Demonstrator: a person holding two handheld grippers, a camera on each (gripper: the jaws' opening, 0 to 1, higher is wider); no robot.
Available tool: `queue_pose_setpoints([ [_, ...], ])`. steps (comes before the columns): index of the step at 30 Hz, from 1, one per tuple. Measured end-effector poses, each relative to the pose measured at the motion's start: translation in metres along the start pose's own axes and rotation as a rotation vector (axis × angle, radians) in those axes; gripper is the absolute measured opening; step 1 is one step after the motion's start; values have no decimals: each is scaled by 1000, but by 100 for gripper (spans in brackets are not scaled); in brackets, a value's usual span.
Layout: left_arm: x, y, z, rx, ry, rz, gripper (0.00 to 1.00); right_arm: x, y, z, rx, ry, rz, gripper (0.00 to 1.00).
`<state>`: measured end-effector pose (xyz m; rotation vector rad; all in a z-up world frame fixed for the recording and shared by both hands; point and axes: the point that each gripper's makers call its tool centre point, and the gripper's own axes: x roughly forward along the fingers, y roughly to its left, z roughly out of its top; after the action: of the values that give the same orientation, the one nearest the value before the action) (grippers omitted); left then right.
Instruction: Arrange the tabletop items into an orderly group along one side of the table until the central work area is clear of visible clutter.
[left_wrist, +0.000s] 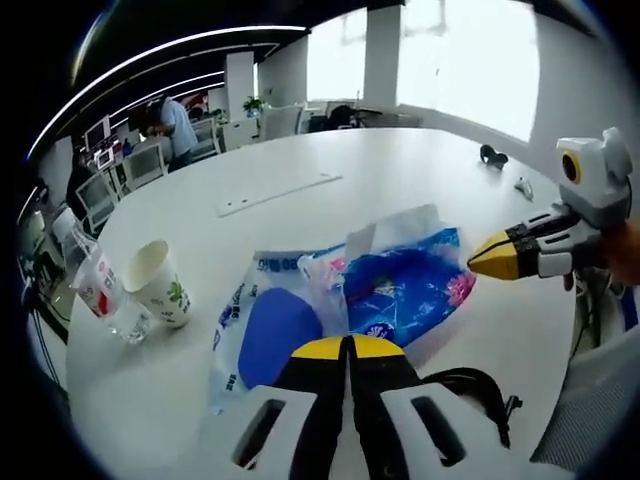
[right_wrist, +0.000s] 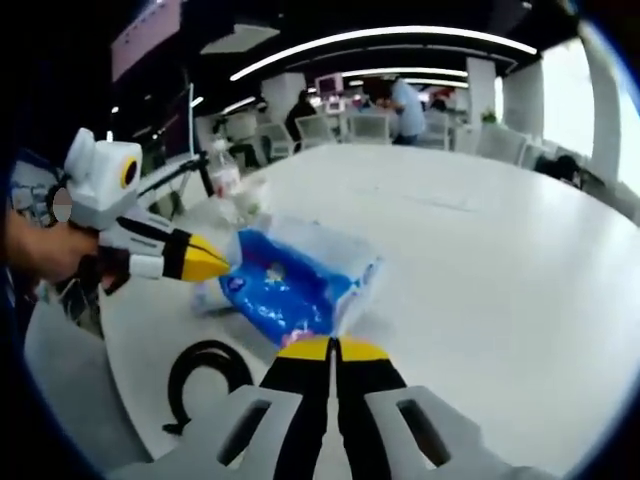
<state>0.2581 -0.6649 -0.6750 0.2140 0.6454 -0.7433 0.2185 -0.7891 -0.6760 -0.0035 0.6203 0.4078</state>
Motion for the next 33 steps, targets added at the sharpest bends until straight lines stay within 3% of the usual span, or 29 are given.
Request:
queue_pose_setpoints([
  [15, -21, -12, 13, 42, -37, -3, 0, -22, 8, 9, -25, -21, -3, 0],
  [33, -43, -36, 10, 102, -64, -30, 0, -49, 17, 3, -55, -20, -9, 0],
])
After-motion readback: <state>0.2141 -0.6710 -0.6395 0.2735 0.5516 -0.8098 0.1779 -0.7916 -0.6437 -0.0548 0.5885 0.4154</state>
